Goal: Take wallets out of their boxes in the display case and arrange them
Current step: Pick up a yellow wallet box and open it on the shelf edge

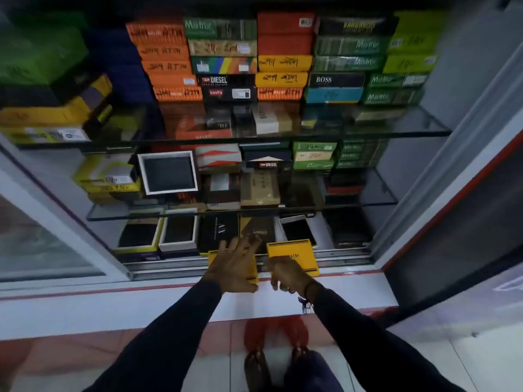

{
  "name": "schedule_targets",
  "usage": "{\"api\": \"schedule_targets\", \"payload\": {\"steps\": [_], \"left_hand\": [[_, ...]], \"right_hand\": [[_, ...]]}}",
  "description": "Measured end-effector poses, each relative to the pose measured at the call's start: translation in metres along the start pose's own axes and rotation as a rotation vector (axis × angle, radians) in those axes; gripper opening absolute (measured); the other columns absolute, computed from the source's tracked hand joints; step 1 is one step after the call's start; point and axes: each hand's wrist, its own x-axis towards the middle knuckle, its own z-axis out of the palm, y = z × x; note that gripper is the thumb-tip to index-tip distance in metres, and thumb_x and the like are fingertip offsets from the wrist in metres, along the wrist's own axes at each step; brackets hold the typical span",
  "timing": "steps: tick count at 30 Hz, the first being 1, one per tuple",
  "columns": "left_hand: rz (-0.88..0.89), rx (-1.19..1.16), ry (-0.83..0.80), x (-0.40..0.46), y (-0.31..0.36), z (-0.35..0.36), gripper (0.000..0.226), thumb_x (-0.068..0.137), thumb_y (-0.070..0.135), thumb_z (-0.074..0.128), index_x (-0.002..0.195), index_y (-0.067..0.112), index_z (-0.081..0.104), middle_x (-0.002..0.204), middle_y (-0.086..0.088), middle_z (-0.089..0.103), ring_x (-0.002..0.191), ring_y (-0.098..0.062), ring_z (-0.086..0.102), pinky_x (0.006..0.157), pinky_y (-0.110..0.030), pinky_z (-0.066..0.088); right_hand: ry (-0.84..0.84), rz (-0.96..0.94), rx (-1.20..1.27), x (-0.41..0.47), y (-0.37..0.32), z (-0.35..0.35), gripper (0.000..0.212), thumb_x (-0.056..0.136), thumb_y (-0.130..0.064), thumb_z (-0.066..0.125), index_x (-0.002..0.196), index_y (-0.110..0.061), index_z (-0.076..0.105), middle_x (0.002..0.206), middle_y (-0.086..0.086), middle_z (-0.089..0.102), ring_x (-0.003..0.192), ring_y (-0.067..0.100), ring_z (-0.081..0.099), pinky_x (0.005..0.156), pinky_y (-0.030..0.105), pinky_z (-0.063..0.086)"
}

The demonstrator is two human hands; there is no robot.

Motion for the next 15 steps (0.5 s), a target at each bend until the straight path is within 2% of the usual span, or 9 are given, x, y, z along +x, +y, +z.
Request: {"api": "schedule_targets", "payload": {"steps": [2, 5, 7, 12, 15], "left_hand": [[-0.032, -0.004, -0.064, 0.01, 0.0, 0.005, 0.12, 0.057, 0.067, 0.068, 0.154, 0.024, 0.013, 0.159, -0.012, 0.029, 0.135, -0.035, 0.034, 0.107, -0.055, 0.028], [-0.025, -0.018, -0.038, 0.017, -0.004, 0.014, 0.118, 0.055, 0.062, 0.072, 0.153, 0.024, 0.017, 0.148, -0.009, 0.045, 0.127, -0.032, 0.04, 0.101, -0.048, 0.03], [0.001, -0.046, -0.005, 0.019, -0.008, 0.015, 0.12, 0.049, 0.061, 0.073, 0.151, 0.025, 0.021, 0.141, -0.007, 0.052, 0.121, -0.031, 0.045, 0.096, -0.045, 0.032], [0.009, -0.186, 0.03, 0.011, -0.022, -0.006, 0.122, 0.044, 0.069, 0.074, 0.148, 0.029, 0.025, 0.142, -0.003, 0.049, 0.12, -0.027, 0.049, 0.101, -0.045, 0.036], [0.005, -0.344, 0.056, 0.001, -0.035, -0.026, 0.122, 0.045, 0.065, 0.079, 0.149, 0.03, 0.024, 0.141, 0.0, 0.048, 0.125, -0.024, 0.048, 0.105, -0.047, 0.036]], "right_hand": [[-0.117, 0.093, 0.083, 0.003, -0.005, 0.003, 0.034, 0.091, -0.032, 0.042, 0.1, -0.004, 0.059, 0.061, 0.013, 0.06, 0.042, 0.018, 0.036, 0.044, 0.021, 0.021], [-0.242, 0.175, 0.156, 0.005, -0.008, 0.004, 0.031, 0.088, -0.038, 0.041, 0.081, -0.012, 0.057, 0.063, 0.011, 0.057, 0.047, 0.019, 0.036, 0.049, 0.025, 0.02], [-0.27, 0.191, 0.222, 0.006, -0.009, 0.004, 0.032, 0.084, -0.043, 0.043, 0.079, -0.015, 0.058, 0.061, 0.008, 0.057, 0.048, 0.018, 0.036, 0.049, 0.025, 0.02], [-0.236, 0.191, 0.266, 0.017, -0.002, 0.011, 0.049, 0.09, -0.055, 0.044, 0.094, -0.011, 0.065, 0.063, 0.009, 0.059, 0.045, 0.017, 0.041, 0.042, 0.018, 0.025], [-0.073, 0.157, 0.209, 0.024, -0.001, 0.021, 0.033, 0.091, -0.035, 0.055, 0.087, -0.004, 0.066, 0.06, 0.009, 0.062, 0.039, 0.016, 0.042, 0.041, 0.017, 0.026]]}}
